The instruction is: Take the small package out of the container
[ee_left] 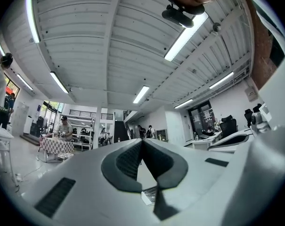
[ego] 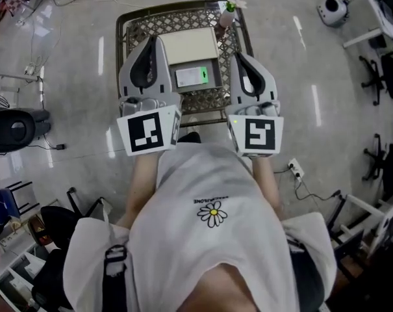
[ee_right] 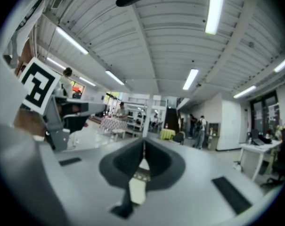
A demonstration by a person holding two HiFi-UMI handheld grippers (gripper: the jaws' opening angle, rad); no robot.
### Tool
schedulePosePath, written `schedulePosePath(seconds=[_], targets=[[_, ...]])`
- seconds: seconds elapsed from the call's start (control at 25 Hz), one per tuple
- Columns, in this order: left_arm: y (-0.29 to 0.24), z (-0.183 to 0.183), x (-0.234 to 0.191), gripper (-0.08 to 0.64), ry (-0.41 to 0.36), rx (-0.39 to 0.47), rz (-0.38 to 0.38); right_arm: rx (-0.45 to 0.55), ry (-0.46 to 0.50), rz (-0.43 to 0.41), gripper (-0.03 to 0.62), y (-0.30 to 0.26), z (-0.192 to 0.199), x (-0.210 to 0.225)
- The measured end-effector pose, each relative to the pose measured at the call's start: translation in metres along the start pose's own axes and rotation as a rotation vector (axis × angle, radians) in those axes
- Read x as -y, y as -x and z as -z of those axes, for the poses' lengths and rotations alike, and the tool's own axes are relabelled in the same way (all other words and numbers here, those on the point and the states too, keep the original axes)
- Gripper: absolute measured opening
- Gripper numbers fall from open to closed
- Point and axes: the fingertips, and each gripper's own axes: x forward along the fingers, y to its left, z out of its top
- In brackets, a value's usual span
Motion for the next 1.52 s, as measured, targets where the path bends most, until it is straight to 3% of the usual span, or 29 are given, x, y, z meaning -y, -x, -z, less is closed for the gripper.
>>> schedulePosePath(seconds=[0.2, 0.48, 0.96, 1.12, 1.32, 1.52], targets=[[-0.032, 0.021, -0.03, 0.023, 0.017, -0.031, -0.01, -0.025, 0.026, -0.003, 0.031, -0.045, 0.002, -0.003], [-0.048, 0.052, -0.034, 0.023, 0.0, -0.1, -0.033, -0.057, -0.007, -0.018, 0.031, -0.069, 0.02, 0.011], [-0.055, 0.053, -0.028, 0.025, -0.002, -0.096, -0.051, -0.065, -0.029, -0.051, 0.031, -0.077, 0.032, 0.018], [-0.058, 0.056, -0.028, 0.025, -0.043, -0.11, -0.043, -0.07, -0.022, -0.056, 0.031, -0.079, 0.033, 0.017], [-0.066, 0.068, -0.021, 0.026, -0.065, -0.177, 0.037, -0.072, -0.007, -0.058, 0.031, -0.079, 0.032, 0.019], [-0.079, 0.103, 0.002, 0.157, -0.106, -0.274, 0.242, -0.084, 0.001, -0.044, 0.031, -0.08, 0.034, 0.027]])
